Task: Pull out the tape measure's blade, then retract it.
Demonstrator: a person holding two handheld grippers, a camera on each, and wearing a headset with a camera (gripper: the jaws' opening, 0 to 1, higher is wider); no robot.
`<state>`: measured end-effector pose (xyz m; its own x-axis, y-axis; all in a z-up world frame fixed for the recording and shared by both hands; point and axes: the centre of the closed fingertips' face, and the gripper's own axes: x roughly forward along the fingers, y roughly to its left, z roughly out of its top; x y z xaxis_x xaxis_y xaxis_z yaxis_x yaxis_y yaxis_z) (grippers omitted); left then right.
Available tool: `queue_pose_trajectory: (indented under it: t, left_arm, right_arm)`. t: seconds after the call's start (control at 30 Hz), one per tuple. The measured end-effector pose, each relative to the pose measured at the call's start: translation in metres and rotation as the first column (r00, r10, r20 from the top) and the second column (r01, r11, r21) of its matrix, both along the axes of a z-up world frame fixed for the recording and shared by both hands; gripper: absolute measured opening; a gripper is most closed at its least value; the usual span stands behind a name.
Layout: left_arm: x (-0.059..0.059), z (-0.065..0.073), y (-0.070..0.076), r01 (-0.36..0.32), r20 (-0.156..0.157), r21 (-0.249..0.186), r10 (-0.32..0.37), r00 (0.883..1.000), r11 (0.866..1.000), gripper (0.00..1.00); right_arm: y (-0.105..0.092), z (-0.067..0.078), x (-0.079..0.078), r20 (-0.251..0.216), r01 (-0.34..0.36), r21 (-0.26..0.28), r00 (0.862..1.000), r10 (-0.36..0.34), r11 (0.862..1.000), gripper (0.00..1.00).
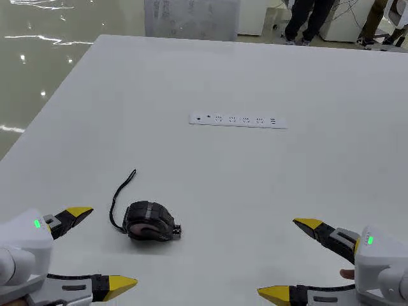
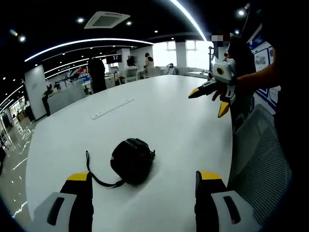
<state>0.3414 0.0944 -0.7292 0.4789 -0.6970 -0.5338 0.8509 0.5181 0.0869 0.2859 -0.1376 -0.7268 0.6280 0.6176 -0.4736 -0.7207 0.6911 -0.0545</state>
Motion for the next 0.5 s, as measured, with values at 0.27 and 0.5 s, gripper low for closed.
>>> queue_pose_trajectory:
  t: [0.27, 0.5]
  left_arm:
    - [0.012, -0.007, -0.003, 0.043, 0.001, 0.052, -0.043, 0.999, 0.998, 0.77]
    - [0.023, -0.013, -0.006, 0.079, 0.003, 0.084, -0.080, 0.997, 0.993, 0.72]
  right_arm:
    - [0.007, -0.005, 0.012, -0.011, -0.058, -0.022, 0.998, 0.057, 0.998, 0.75]
    - [0.015, -0.012, 0.024, -0.015, -0.104, -0.030, 0.994, 0.104, 0.994, 0.71]
